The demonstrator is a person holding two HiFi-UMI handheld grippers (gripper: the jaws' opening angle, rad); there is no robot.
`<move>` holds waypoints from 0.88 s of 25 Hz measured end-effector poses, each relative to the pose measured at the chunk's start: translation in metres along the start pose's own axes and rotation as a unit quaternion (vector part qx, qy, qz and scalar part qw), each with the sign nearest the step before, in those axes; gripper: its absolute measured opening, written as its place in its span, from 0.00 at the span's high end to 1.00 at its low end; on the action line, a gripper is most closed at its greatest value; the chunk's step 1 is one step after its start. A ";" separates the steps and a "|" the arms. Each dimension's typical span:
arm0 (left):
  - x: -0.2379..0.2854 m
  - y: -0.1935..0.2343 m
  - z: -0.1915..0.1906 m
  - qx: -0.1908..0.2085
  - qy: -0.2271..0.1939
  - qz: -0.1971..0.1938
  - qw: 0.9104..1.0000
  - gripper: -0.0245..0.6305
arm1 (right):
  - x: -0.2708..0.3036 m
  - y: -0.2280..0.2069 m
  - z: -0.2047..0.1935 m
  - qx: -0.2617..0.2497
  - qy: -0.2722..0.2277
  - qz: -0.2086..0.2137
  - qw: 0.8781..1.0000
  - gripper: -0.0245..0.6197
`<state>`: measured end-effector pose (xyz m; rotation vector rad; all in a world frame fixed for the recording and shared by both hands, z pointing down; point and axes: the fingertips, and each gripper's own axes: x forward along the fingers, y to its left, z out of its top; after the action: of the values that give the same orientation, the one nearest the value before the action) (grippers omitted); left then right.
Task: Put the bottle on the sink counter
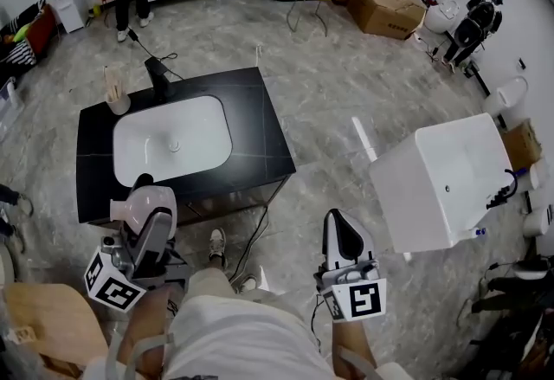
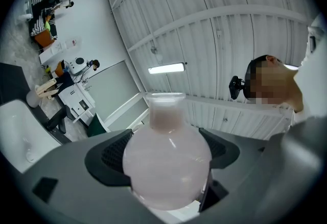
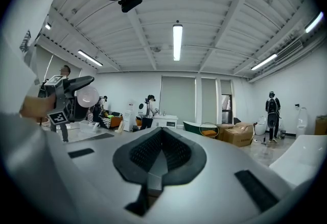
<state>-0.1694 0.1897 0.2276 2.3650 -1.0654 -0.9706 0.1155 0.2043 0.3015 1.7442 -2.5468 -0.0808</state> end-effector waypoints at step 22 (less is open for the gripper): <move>0.161 0.170 -0.010 -0.076 0.074 -0.056 0.993 0.34 | 0.190 -0.030 -0.005 -0.014 0.050 -0.065 0.997 0.95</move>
<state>-0.1716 -0.0424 0.2610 2.3503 -0.7822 -0.8653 0.0752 0.0166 0.3068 1.8519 -2.3499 -0.0331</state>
